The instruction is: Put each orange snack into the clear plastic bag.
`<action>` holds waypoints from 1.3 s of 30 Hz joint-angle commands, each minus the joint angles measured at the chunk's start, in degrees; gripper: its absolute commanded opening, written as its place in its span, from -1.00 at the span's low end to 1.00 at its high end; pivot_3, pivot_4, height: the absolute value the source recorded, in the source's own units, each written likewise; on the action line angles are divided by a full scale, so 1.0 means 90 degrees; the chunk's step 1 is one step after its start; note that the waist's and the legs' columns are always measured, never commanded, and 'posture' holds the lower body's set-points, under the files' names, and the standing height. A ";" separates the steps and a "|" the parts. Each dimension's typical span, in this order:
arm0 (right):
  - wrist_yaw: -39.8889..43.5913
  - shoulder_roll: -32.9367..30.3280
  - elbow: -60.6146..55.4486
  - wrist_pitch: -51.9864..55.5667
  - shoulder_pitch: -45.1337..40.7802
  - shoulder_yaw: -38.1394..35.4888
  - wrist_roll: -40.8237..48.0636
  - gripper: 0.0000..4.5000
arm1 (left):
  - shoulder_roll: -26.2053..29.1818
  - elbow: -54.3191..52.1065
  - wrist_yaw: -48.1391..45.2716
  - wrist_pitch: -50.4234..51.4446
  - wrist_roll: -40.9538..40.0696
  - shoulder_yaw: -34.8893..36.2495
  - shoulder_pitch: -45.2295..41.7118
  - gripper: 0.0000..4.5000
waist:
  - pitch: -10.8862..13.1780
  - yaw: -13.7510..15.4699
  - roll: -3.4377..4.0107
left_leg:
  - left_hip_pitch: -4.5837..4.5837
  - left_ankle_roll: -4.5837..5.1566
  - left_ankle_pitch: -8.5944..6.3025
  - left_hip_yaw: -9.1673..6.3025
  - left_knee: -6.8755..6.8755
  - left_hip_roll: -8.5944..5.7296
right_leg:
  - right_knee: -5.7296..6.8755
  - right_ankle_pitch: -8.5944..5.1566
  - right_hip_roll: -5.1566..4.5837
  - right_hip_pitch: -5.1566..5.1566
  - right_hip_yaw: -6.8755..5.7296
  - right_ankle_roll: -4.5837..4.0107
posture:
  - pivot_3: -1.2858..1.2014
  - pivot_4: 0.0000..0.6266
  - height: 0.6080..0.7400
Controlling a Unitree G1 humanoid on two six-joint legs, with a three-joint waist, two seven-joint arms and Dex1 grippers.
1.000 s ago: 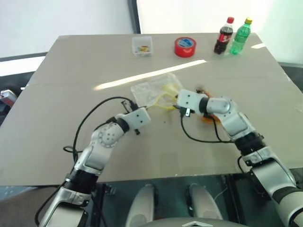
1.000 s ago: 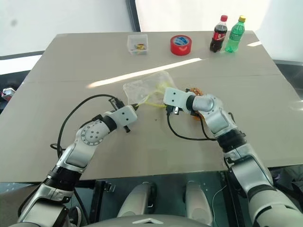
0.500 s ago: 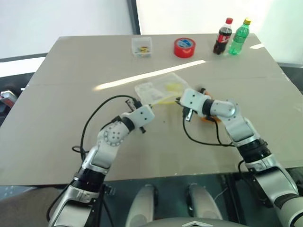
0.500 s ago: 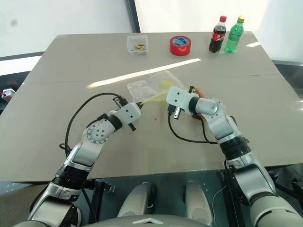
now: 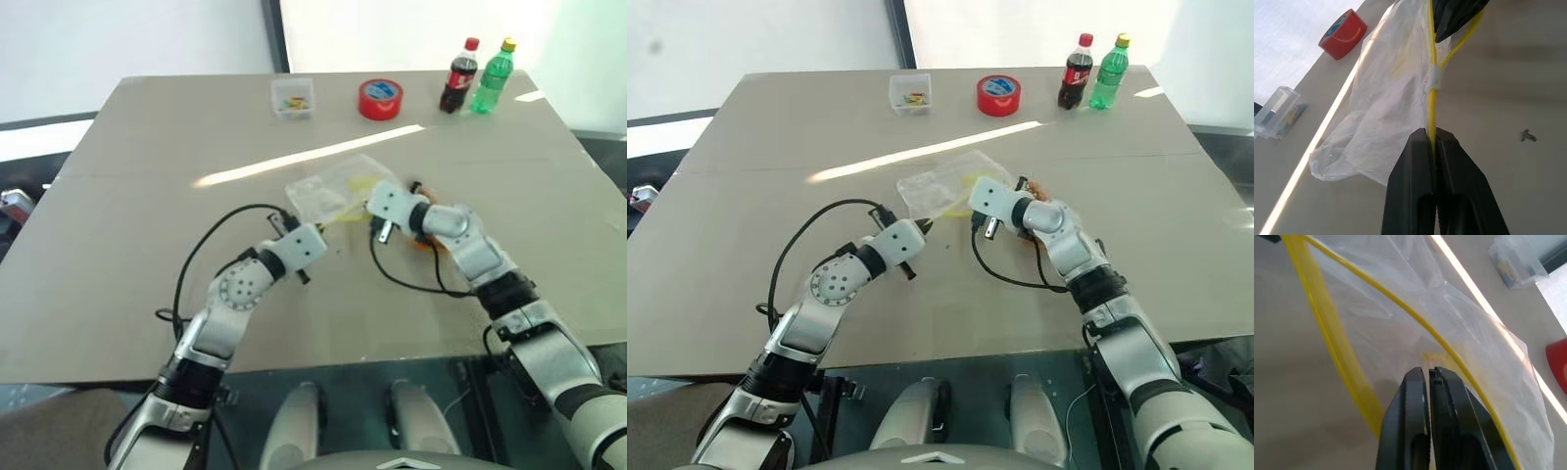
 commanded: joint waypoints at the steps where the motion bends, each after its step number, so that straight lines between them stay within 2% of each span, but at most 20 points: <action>1: -0.0727 0.0210 0.0697 -0.1014 -0.0532 0.0403 -0.0608 -0.21 | -0.0018 -0.0319 0.0020 -0.0031 -0.0035 0.0034 -0.0010 -1.00 | 0.0000 -0.0007 0.0000 | 0.0000 0.0000 0.0000 0.0001 0.0000 0.0001 | 0.0001 0.0000 0.0001 -0.0003 0.0003 0.0000 | 0.03 -0.52 1.00; 3: -0.1172 0.0285 0.1170 -0.1399 -0.0777 0.0654 -0.1014 0.21 | -0.0026 -0.0323 0.0034 -0.0018 -0.0022 0.0031 -0.0008 -1.00 | 0.0001 -0.0003 0.0001 | 0.0000 0.0000 0.0000 0.0000 -0.0001 0.0001 | 0.0004 0.0000 0.0001 -0.0004 0.0004 0.0000 | 0.03 -0.52 1.00; 5: -0.1778 0.0289 0.1594 -0.1747 -0.1006 0.0877 -0.1448 0.73 | -0.0035 -0.0328 0.0047 -0.0008 -0.0011 0.0028 -0.0008 -1.00 | 0.0000 -0.0003 0.0001 | 0.0000 -0.0001 0.0000 0.0000 0.0000 0.0000 | 0.0004 0.0000 0.0000 -0.0005 0.0005 0.0000 | 0.03 -0.52 1.00; 6: -0.2076 0.0272 0.1742 -0.1840 -0.1099 0.0952 -0.1637 0.92 | -0.0047 -0.0333 0.0065 0.0014 -0.0001 0.0030 -0.0006 -1.00 | 0.0000 0.0000 0.0001 | 0.0000 -0.0001 0.0000 -0.0001 0.0000 0.0000 | 0.0004 0.0000 0.0000 -0.0004 0.0005 0.0000 | 0.03 -0.52 1.00; 7: -0.2321 0.0260 0.1863 -0.1893 -0.1170 0.0985 -0.1766 0.98 | -0.0059 -0.0331 0.0084 0.0034 0.0011 0.0032 -0.0007 -1.00 | 0.0000 0.0008 0.0001 | 0.0000 -0.0001 0.0000 -0.0001 0.0000 0.0000 | 0.0003 0.0000 0.0000 -0.0005 0.0005 0.0000 | 0.03 -0.52 1.00; 11: -0.2627 0.0112 0.1866 -0.2135 -0.1139 0.0808 -0.1767 0.98 | -0.0154 -0.0343 0.0224 0.0223 0.0057 0.0089 -0.0009 -1.00 | 0.0001 0.0015 0.0001 | -0.0001 -0.0001 0.0001 -0.0003 -0.0001 -0.0001 | 0.0003 0.0000 -0.0001 -0.0004 0.0005 -0.0001 | 0.03 -0.52 1.00; 14: -0.1801 -0.0058 0.1246 -0.2154 -0.0701 0.0520 -0.1152 0.98 | -0.0232 -0.0398 0.0325 0.0407 0.0070 0.0128 -0.0010 -1.00 | 0.0000 0.0013 0.0001 | -0.0001 -0.0001 0.0001 -0.0003 -0.0001 -0.0002 | 0.0002 0.0000 -0.0001 -0.0003 0.0006 0.0000 | 0.03 -0.52 1.00; 16: -0.0921 -0.0255 0.0332 -0.1881 -0.0196 0.0355 -0.0573 0.98 | -0.0283 -0.0407 0.0377 0.0512 0.0076 0.0130 -0.0018 -1.00 | 0.0000 0.0024 0.0001 | -0.0001 -0.0001 0.0000 -0.0005 -0.0002 -0.0001 | 0.0001 0.0000 0.0000 -0.0002 0.0006 0.0000 | 0.03 -0.52 1.00; 20: 0.0858 -0.0624 -0.2129 -0.0102 0.0987 -0.0159 0.0989 0.98 | -0.0328 -0.0370 0.0460 0.0650 0.0094 0.0132 -0.0071 -1.00 | 0.0000 0.0018 0.0000 | -0.0004 0.0000 0.0000 -0.0006 0.0000 0.0000 | 0.0001 0.0000 -0.0001 0.0000 0.0007 0.0001 | 0.03 -0.52 1.00; 23: 0.1546 -0.0963 -0.3869 0.1708 0.1555 -0.0675 0.1984 0.98 | -0.0340 -0.0318 0.0509 0.0713 0.0085 0.0158 -0.0134 -1.00 | 0.0001 0.0021 0.0001 | -0.0005 0.0001 0.0000 -0.0012 0.0006 0.0002 | 0.0004 0.0000 0.0000 0.0003 0.0002 0.0001 | 0.03 -0.52 1.00; 26: 0.1944 -0.1510 -0.4840 0.3139 0.1799 -0.1293 0.2730 0.98 | -0.0340 -0.0298 0.0519 0.0734 0.0052 0.0161 -0.0159 -1.00 | 0.0001 0.0028 0.0001 | -0.0001 0.0001 0.0000 -0.0013 0.0017 0.0004 | 0.0016 0.0000 0.0000 0.0004 0.0003 0.0001 | 0.03 -0.52 1.00; 29: 0.2125 -0.2145 -0.4833 0.3751 0.1968 -0.1832 0.3054 0.98 | -0.0353 -0.0317 0.0488 0.0735 0.0013 0.0140 -0.0129 -1.00 | -0.0001 0.0077 -0.0002 | -0.0001 0.0001 0.0000 -0.0018 0.0023 0.0001 | 0.0012 -0.0001 -0.0001 0.0009 -0.0005 0.0002 | 0.03 -0.52 1.00; 33: 0.2542 -0.2864 -0.4248 0.4266 0.2248 -0.2035 0.3250 0.98 | -0.0318 -0.0253 0.0429 0.0684 -0.0003 0.0098 -0.0132 -1.00 | -0.0001 0.0061 -0.0004 | -0.0004 0.0001 0.0000 -0.0006 0.0020 -0.0001 | 0.0000 -0.0002 -0.0002 0.0011 -0.0006 0.0002 | 0.03 -0.52 1.00; 35: 0.2640 -0.2961 -0.3847 0.4477 0.2249 -0.2079 0.3346 0.98 | -0.0295 -0.0206 0.0406 0.0659 -0.0001 0.0087 -0.0176 -1.00 | -0.0002 0.0055 -0.0004 | -0.0005 0.0001 0.0000 0.0000 0.0017 0.0001 | 0.0002 -0.0002 0.0000 0.0006 0.0000 0.0002 | 0.03 -0.52 1.00; 39: 0.2489 -0.2973 -0.3046 0.4114 0.2045 -0.1864 0.3039 0.98 | -0.0233 -0.0145 0.0385 0.0593 0.0028 0.0075 -0.0241 -1.00 | -0.0001 0.0043 -0.0004 | -0.0005 0.0001 0.0000 0.0008 0.0019 0.0000 | 0.0000 -0.0001 -0.0001 0.0007 0.0005 0.0003 | 0.03 -0.52 1.00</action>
